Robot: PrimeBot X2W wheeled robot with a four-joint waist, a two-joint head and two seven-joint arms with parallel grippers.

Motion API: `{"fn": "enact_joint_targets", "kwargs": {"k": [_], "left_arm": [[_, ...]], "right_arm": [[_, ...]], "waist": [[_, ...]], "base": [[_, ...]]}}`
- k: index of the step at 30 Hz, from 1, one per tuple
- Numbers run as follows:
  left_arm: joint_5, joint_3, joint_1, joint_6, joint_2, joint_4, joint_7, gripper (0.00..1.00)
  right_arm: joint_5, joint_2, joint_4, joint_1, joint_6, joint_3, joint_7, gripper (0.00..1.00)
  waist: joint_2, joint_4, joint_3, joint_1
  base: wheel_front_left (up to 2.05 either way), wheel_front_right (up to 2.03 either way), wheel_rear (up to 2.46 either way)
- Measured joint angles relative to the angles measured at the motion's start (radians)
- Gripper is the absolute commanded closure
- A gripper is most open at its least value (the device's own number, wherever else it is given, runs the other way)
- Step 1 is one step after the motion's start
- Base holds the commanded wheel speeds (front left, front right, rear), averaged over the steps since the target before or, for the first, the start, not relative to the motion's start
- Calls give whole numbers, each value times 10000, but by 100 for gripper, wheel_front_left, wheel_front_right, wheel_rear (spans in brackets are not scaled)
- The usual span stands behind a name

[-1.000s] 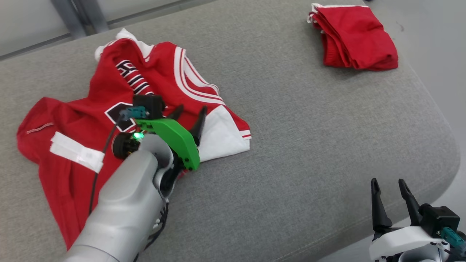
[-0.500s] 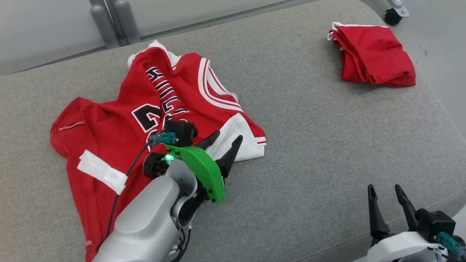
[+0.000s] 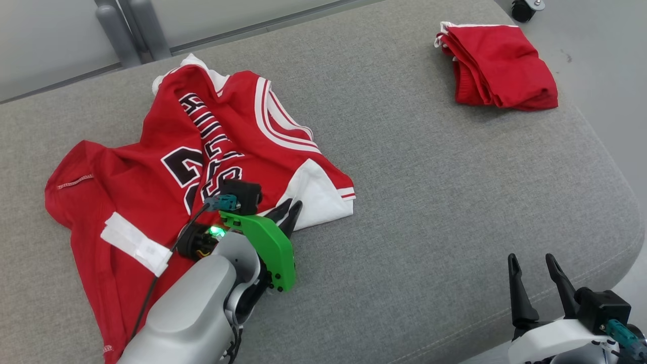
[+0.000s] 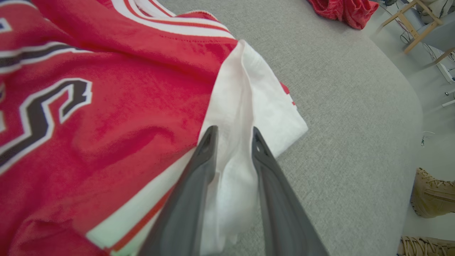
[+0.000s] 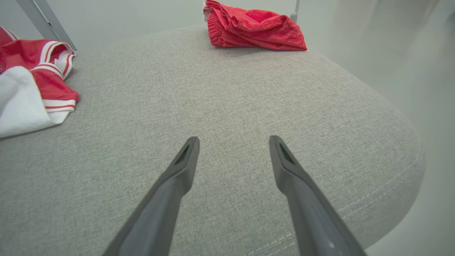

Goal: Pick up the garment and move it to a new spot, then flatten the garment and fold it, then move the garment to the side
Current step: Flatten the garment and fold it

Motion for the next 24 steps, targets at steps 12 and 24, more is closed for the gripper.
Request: {"fn": "enact_joint_targets", "kwargs": {"k": [12,24], "left_arm": [[313,-1950,1984,-109,-949,-2033,-196,0],[-1085,-1544,2766,-151,-497,-2846,-2136,0]], "right_arm": [[-23,-4,38,191,0,-173,0,0],[-301,2,21,476,0,-449,0,0]], "waist": [[0,516,-339,0],[0,1645,-647,0]], "base": [[0,0,0],[0,0,0]]}}
